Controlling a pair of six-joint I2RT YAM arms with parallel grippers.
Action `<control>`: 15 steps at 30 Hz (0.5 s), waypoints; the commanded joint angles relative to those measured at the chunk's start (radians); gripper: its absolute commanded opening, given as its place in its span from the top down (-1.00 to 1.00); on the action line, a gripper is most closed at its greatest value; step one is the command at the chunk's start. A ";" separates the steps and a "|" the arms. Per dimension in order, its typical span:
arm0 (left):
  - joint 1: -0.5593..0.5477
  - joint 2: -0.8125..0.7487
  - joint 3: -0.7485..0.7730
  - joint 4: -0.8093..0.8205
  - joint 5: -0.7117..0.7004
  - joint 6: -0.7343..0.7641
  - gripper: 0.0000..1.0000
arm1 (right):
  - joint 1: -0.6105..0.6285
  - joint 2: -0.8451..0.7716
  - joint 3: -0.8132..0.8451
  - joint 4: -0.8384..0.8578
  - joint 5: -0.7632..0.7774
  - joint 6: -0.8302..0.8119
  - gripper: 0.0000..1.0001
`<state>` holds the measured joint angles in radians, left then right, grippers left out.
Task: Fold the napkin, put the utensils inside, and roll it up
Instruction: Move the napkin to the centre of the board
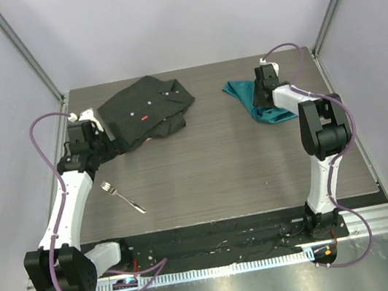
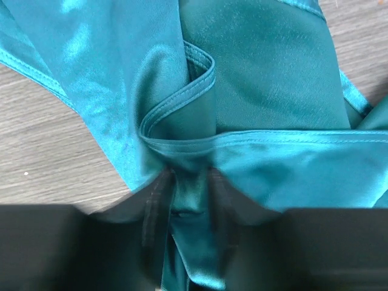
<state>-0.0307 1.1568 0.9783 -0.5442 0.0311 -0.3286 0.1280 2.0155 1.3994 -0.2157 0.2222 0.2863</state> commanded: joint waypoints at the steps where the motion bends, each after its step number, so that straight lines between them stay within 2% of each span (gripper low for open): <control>1: -0.003 0.000 0.031 0.006 0.018 0.016 -0.94 | 0.002 0.003 0.049 0.007 0.006 -0.018 0.57; 2: -0.003 0.000 0.031 0.007 0.023 0.016 -0.94 | 0.002 -0.006 0.047 0.006 0.000 -0.019 0.79; 4: -0.003 -0.003 0.031 0.006 0.018 0.016 -0.94 | 0.012 -0.024 0.035 0.004 -0.013 -0.032 0.97; 9: -0.009 -0.008 0.031 0.007 0.029 0.008 -0.93 | 0.094 -0.141 -0.016 -0.001 0.014 -0.052 0.98; 14: -0.023 -0.008 0.036 0.010 0.050 -0.029 -0.90 | 0.284 -0.216 -0.111 -0.011 0.022 0.004 0.96; 15: -0.035 -0.009 0.036 0.019 0.055 -0.039 -0.90 | 0.309 -0.218 -0.120 -0.011 0.011 0.017 0.91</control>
<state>-0.0441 1.1603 0.9787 -0.5442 0.0532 -0.3370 0.3176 1.8828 1.3170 -0.2283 0.2459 0.2638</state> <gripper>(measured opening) 0.955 0.033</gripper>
